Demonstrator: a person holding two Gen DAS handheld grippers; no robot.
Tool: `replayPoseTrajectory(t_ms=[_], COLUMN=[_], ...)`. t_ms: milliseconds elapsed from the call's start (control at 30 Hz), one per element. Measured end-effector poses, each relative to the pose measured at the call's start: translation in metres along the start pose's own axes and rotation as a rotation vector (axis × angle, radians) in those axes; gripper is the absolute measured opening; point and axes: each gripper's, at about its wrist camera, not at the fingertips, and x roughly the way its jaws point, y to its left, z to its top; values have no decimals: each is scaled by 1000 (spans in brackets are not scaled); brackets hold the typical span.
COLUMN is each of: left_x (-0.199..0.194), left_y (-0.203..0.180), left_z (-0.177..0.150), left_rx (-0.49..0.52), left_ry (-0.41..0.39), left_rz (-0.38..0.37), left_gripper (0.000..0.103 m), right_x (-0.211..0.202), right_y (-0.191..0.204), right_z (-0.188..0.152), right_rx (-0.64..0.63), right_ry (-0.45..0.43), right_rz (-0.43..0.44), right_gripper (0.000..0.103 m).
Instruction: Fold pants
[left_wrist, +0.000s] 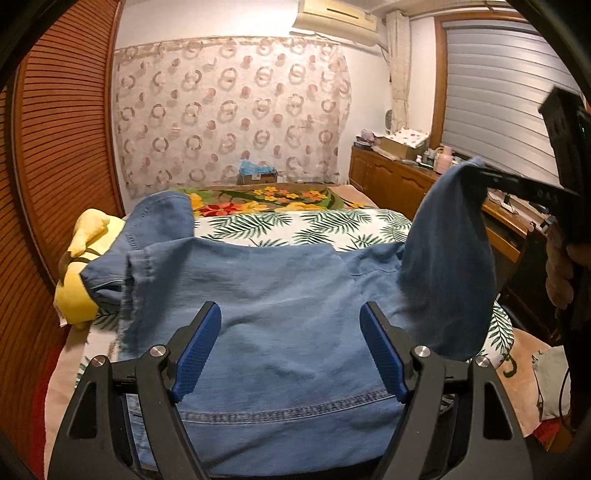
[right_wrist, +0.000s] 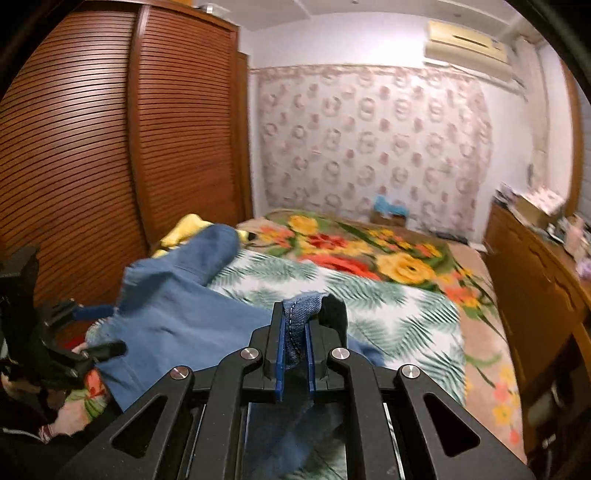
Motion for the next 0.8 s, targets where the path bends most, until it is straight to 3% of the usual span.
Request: replayPoseTrajectory(t_ms=[267,433,667,800], left_x=[-11,-12,-8,-6], left_y=[23,36,51,52], left_z=[-3,-9,-15,-16], left_rx=[-33,-54,-86,-93], left_ry=[-14,-8,2,8], left_rz=[36,50,53,52], left_gripper=[78,78,78,78], right_x=[46,68,118,135], right_y=[20,21,-3,-18], right_z=[23,19,11,16], right_rx=[-80,-110,-96,-96], right_ry=[-4,47,161,191], right_rz=[174,266,294,272], right_gripper=[8,8,8,22])
